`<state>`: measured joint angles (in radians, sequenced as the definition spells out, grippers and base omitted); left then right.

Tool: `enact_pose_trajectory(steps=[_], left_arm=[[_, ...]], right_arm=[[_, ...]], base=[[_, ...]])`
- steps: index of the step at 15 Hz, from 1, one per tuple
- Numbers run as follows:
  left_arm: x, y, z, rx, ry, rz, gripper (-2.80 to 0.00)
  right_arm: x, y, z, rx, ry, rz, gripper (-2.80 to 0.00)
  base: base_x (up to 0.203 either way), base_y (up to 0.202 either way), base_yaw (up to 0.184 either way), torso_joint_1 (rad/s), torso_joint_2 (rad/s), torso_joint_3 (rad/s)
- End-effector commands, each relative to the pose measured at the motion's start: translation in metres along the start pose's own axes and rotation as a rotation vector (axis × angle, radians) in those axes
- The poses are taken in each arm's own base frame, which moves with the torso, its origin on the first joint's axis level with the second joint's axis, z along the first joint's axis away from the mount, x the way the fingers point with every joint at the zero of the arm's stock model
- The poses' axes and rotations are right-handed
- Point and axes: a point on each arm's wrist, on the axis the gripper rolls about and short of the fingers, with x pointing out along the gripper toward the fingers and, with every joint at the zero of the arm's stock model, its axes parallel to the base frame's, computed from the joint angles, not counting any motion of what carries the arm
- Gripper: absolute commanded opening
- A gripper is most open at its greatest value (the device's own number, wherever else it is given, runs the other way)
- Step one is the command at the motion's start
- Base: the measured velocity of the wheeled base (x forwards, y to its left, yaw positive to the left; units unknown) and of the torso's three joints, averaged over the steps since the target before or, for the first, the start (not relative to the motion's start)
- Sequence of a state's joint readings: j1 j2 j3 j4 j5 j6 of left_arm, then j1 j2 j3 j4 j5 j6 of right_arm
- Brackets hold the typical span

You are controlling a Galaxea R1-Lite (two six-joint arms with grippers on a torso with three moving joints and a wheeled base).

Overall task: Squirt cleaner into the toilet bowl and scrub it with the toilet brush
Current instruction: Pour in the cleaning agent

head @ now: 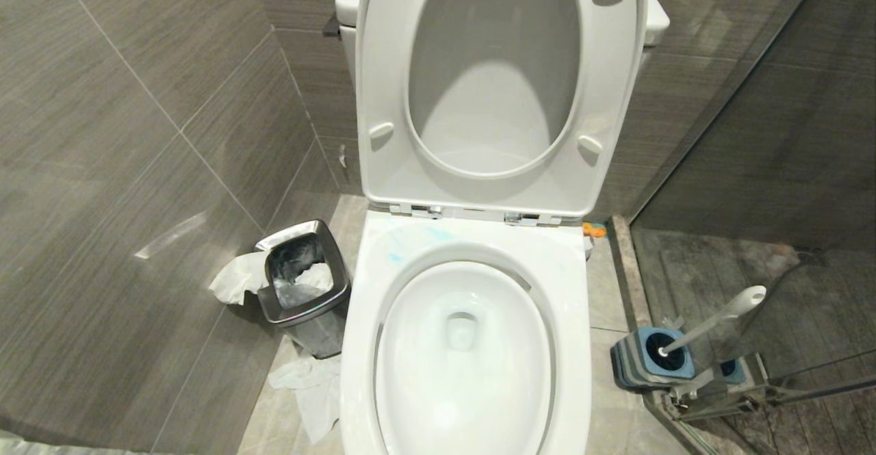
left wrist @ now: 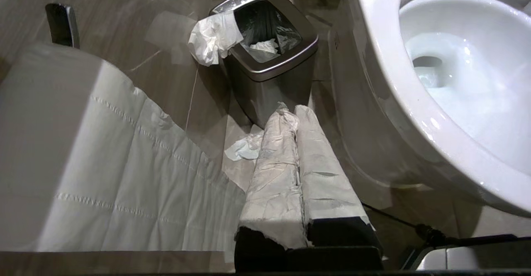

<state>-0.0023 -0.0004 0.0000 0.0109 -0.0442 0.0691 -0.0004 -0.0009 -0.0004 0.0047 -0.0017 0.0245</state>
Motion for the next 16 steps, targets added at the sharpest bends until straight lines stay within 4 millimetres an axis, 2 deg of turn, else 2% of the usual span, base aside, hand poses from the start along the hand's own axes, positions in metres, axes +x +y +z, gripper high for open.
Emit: enact_pose_trajectory(steps=[1, 16], left_arm=[[0.0004, 0.0003, -0.0007, -0.029, 0.004, 0.012, -2.80], [0.0004, 0.0003, -0.0005, -0.042, 0.003, 0.017, -2.80]], right_arm=[[0.0001, 0.0000, -0.0001, 0.000, 0.001, 0.001, -2.80], [0.0001, 0.0000, -0.0001, 0.000, 0.001, 0.001, -2.80]], base=[[0.000, 0.000, 0.000, 0.000, 0.00, 0.000], [0.000, 0.000, 0.000, 0.000, 0.00, 0.000]])
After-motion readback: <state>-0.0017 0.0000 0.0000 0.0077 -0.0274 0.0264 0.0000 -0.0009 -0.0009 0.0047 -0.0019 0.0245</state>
